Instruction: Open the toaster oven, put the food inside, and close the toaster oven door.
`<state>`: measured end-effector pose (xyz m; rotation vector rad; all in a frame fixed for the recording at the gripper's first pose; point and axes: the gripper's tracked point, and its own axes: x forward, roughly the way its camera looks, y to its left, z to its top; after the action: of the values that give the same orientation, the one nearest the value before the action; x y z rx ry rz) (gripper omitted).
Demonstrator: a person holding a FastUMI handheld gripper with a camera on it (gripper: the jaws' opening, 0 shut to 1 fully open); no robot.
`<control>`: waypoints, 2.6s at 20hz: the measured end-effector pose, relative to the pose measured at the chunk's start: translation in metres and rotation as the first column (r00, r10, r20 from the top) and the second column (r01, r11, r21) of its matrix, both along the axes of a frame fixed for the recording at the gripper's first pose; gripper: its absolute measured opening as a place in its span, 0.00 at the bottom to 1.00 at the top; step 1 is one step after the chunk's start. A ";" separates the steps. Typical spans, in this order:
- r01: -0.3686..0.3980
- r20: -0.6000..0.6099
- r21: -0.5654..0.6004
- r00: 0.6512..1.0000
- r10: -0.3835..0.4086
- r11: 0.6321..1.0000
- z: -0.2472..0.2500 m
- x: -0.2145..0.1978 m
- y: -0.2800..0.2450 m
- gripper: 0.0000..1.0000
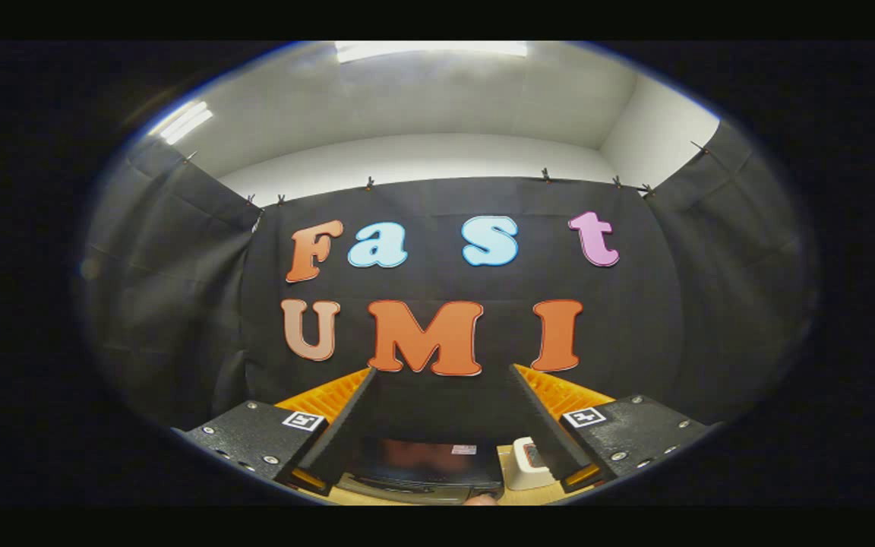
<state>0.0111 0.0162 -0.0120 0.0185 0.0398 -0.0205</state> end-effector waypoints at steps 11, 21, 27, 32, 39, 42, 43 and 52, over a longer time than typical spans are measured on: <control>0.005 -0.146 0.031 0.989 0.000 1.000 -0.077 0.009 0.027 0.98; 0.022 -0.428 0.061 0.904 0.006 0.998 -0.230 0.012 0.068 0.99; 0.028 -0.525 0.027 0.851 -0.010 0.999 -0.293 0.003 0.083 0.98; 0.038 -0.557 0.019 0.830 -0.021 0.999 -0.327 0.001 0.079 0.99; 0.051 -0.551 -0.013 0.833 -0.049 0.999 -0.342 -0.012 0.076 0.99; 0.044 -0.512 -0.021 0.858 -0.048 0.999 -0.334 -0.029 0.078 0.95; 0.032 -0.506 -0.020 0.862 -0.038 0.999 -0.334 -0.040 0.081 0.94; -0.151 -0.640 0.042 0.755 0.143 0.988 -0.353 -0.122 0.095 0.91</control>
<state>-0.1113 0.1113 -0.3653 -0.0051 0.7378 0.1343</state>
